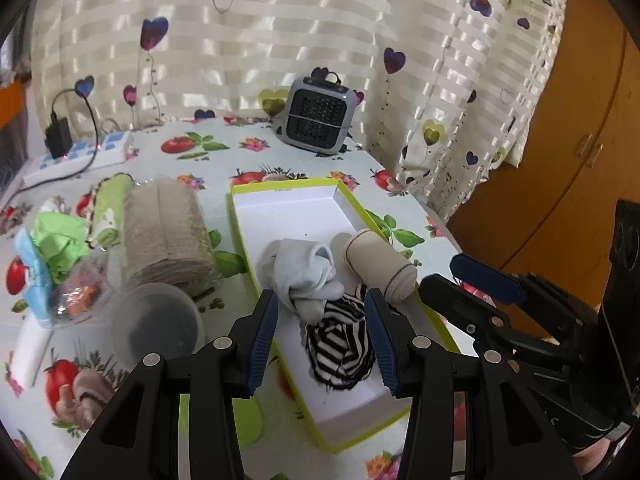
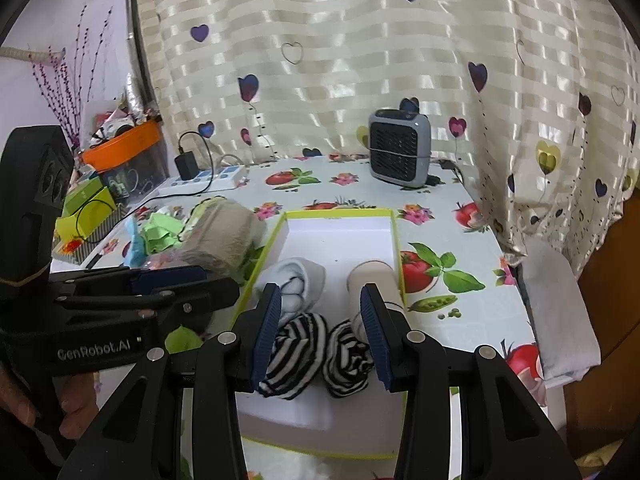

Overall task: Organize soft objects
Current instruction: 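Lower both socks into the box and open both tools, then withdraw both tools from the box back toward the remaining items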

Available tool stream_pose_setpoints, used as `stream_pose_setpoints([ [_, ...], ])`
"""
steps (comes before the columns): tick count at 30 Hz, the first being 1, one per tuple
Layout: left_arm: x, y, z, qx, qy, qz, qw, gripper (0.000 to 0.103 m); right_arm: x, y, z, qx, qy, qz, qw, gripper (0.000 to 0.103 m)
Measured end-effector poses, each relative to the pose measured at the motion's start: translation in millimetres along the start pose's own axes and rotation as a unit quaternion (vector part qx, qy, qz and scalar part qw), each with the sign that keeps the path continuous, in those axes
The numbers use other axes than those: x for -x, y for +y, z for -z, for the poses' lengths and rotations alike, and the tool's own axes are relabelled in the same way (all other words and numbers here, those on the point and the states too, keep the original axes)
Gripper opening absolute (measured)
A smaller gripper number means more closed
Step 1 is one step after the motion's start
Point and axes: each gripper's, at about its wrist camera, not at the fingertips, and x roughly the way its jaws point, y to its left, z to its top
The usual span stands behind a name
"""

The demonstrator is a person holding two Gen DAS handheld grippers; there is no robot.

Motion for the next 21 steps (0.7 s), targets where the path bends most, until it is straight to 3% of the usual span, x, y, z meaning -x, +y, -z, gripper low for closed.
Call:
stream_pose_setpoints([
  [11, 39.9, 0.8, 19.5, -0.017, -0.035, -0.039, 0.9985, 0.044, 16.7, 25.0, 2.2, 0.023, -0.012, -0.019, 0.999, 0.043],
  [21, 61.5, 17.2, 35.5, -0.001, -0.049, -0.052, 0.9975, 0.044, 20.5, 52.4, 7.4, 0.048, -0.013, -0.041, 0.998, 0.043],
])
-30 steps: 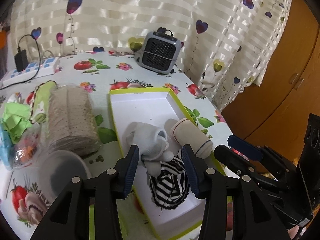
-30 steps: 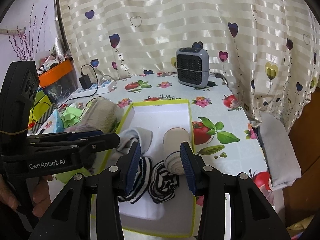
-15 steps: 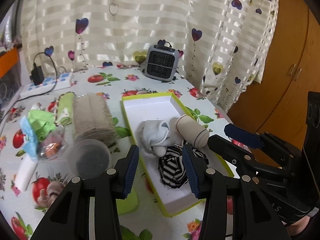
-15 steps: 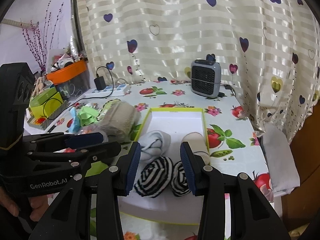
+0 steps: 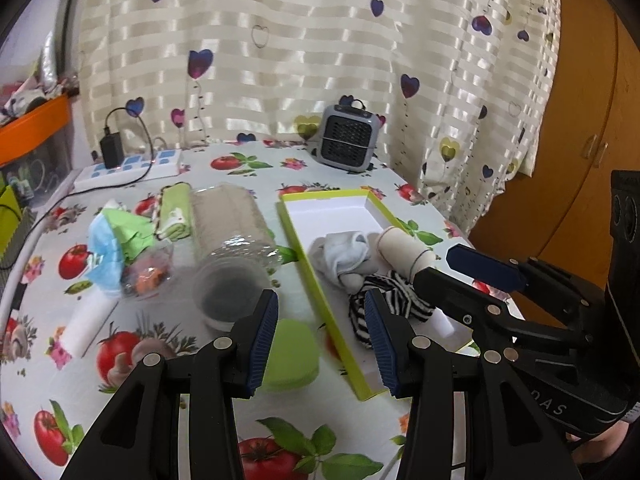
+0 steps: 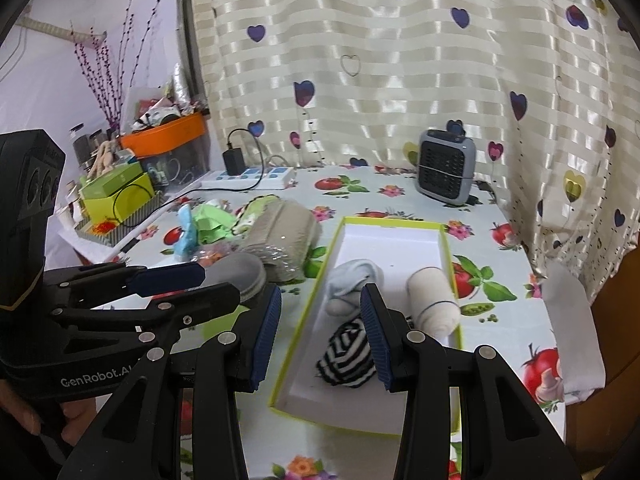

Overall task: Organize soft objects
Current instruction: 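Withdraw both tools from the box back toward the remaining items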

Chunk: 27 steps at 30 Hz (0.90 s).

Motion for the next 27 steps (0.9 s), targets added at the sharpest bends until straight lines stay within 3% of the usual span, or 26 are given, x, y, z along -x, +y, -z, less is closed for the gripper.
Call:
stream_pose_setpoints([
  [27, 19.9, 72.8, 29.5, 0.077, 0.005, -0.042, 0.9961, 0.044, -6.0, 43.4, 0.9, 0.035, -0.015, -0.048, 0.998, 0.043],
])
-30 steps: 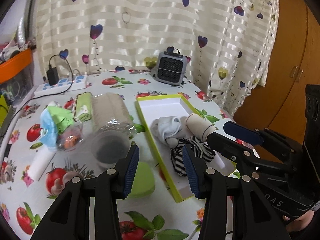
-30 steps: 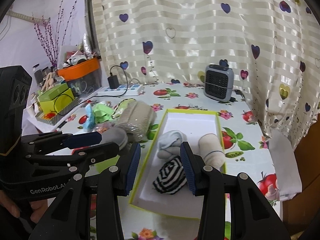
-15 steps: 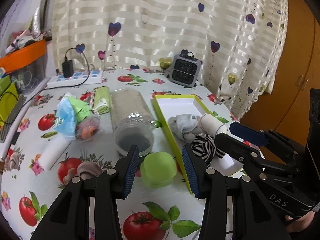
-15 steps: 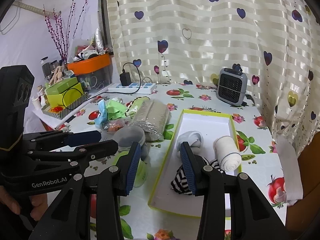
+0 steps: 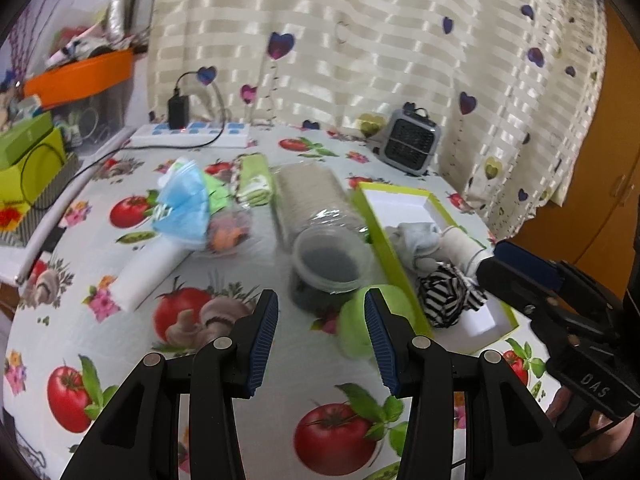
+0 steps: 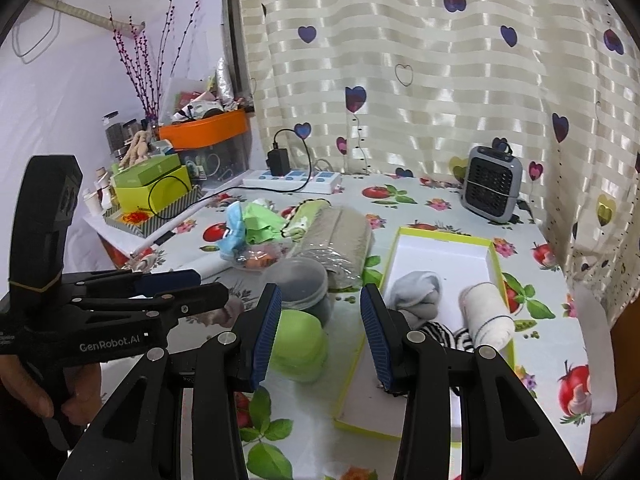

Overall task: Organize soft objects
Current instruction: 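Withdraw both tools from the box back toward the remaining items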

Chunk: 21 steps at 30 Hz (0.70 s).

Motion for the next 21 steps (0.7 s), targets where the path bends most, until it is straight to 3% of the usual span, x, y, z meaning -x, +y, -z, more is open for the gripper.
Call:
stream_pose_setpoints([
  [11, 0.6, 32.9, 7.3, 0.026, -0.003, -0.058, 0.998, 0.044, -6.9, 12.9, 2.1, 0.021, 0.002, -0.018, 1.0, 0.043],
  [21, -3.3, 65.5, 7.9, 0.065, 0.006, -0.056, 0.9963, 0.044, -19.0, 19.0, 0.5, 0.013, 0.023, -0.043, 0.999, 0.043],
])
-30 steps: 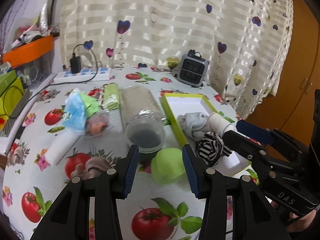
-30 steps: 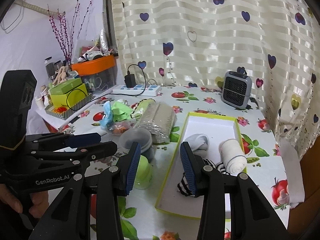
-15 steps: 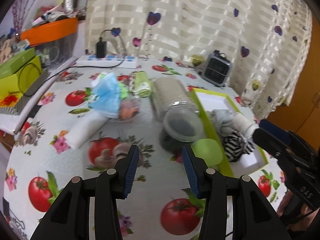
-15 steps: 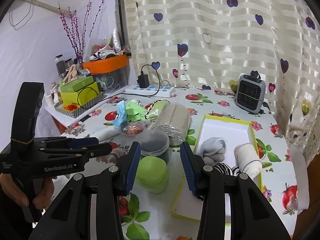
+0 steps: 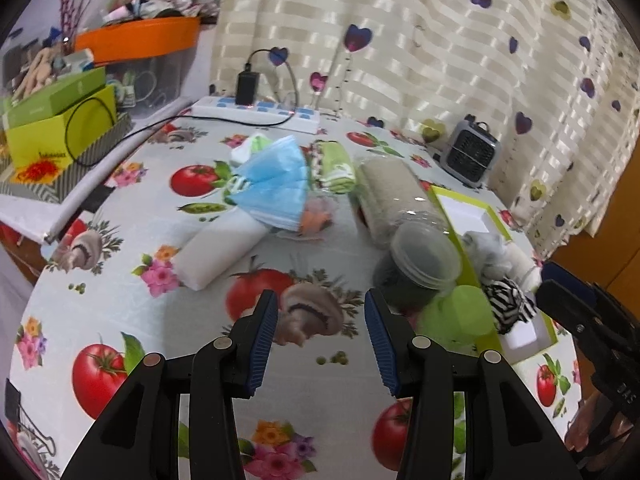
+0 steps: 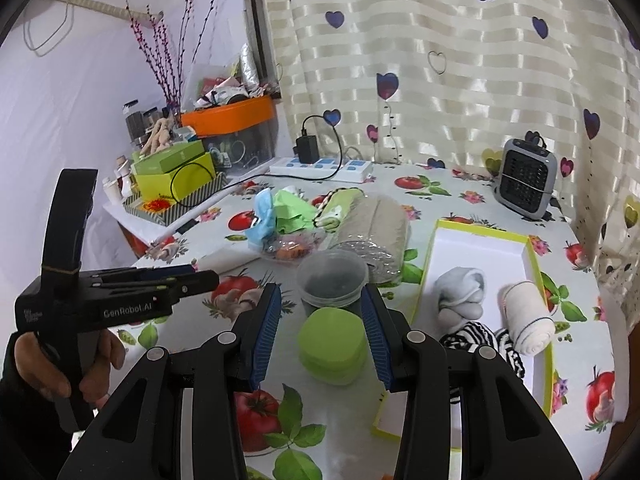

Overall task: Organize soft objects
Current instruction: 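Withdraw both tools from the box back toward the remaining items, then grasp the white rolled cloth with the left tool while the right tool grasps the blue mask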

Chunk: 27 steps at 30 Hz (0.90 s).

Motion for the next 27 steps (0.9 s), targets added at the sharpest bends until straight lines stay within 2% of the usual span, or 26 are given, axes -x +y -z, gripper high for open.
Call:
stream_pose_setpoints([
  [12, -22.3, 43.6, -30.7, 0.01, -0.005, -0.051, 0.9986, 0.044, -22.2, 14.3, -11.0, 0.016, 0.011, -0.021, 1.0, 0.043],
  [19, -56.0, 58.4, -45.3, -0.011, 0.016, -0.051, 0.9985, 0.044, -42.2, 18.4, -17.3, 0.024, 0.024, -0.033, 0.999, 0.043],
  [27, -87.0, 67.7, -46.4, -0.045, 0.044, -0.054, 0.9965, 0.044, -66.5, 21.8, -29.8, 0.028, 0.038, -0.044, 0.998, 0.043],
])
